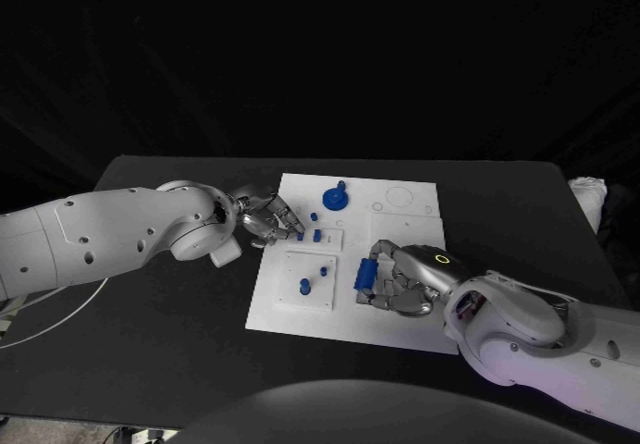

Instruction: Assemble the parts on the task board

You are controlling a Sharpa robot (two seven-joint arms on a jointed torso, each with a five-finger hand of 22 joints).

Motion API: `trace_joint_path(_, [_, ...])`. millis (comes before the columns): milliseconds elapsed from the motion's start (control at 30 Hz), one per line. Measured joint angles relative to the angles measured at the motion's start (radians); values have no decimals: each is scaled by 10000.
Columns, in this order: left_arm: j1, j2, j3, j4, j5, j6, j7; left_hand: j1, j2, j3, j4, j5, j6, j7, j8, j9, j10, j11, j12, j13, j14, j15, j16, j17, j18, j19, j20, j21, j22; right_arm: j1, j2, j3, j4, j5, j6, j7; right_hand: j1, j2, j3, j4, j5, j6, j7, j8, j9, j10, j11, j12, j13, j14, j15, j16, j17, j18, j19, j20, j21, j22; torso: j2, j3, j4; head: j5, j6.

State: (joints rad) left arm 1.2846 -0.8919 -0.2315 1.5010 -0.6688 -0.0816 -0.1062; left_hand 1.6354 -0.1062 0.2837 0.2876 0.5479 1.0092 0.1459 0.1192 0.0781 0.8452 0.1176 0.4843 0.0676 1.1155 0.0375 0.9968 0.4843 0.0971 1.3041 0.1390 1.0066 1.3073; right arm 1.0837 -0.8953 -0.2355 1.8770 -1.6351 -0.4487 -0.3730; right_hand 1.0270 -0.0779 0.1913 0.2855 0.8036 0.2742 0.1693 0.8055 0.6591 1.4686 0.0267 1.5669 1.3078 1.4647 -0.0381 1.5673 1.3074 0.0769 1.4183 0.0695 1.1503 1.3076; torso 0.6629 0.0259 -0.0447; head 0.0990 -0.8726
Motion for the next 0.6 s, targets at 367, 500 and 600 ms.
trace_joint_path(367, [0, -6, 0, -10, -11, 38, -39, 26, 26, 65, -10, 0, 0, 0, 0, -1, 0, 0, 0, 0, 0, 0, 0, -22, 1, -73, -1, -57, 3, 0, -89, 1, 57, 180, -96, 333, -416, 129, 383, -10, 8, 47, 25, -315, -463, 0, 0, 0, -1, 0, 0, 0, -1, 0, 0, 0, 0, -1, -1, -1, -1, 39, 0])
trace_joint_path(500, [0, -6, 0, -12, -18, 51, -52, 65, 65, 65, -10, 0, 0, 0, 0, -1, 0, 0, 0, 0, 0, 0, 0, -22, 1, -72, -1, -57, 7, 0, -112, 1, 59, 231, 104, 420, -483, 63, 602, -5, 348, 50, 24, -530, -739, 0, 0, 0, -1, 0, 0, 0, -1, 0, 0, 0, -63, -1, -2, -1, -2, 39, 0])
trace_joint_path(600, [0, -5, 0, -15, -22, 63, -63, 65, 65, 65, -10, 0, 0, 0, 0, -1, 0, 0, 0, 0, 0, 0, 0, -21, 1, -73, -1, -57, 7, 0, -133, 1, 56, 263, 322, 480, -477, 58, 757, -12, 466, 53, 24, -667, -895, 0, 0, 0, -1, 0, 0, 0, -1, 0, -39, 39, -64, -1, -3, -3, -4, 35, 0])
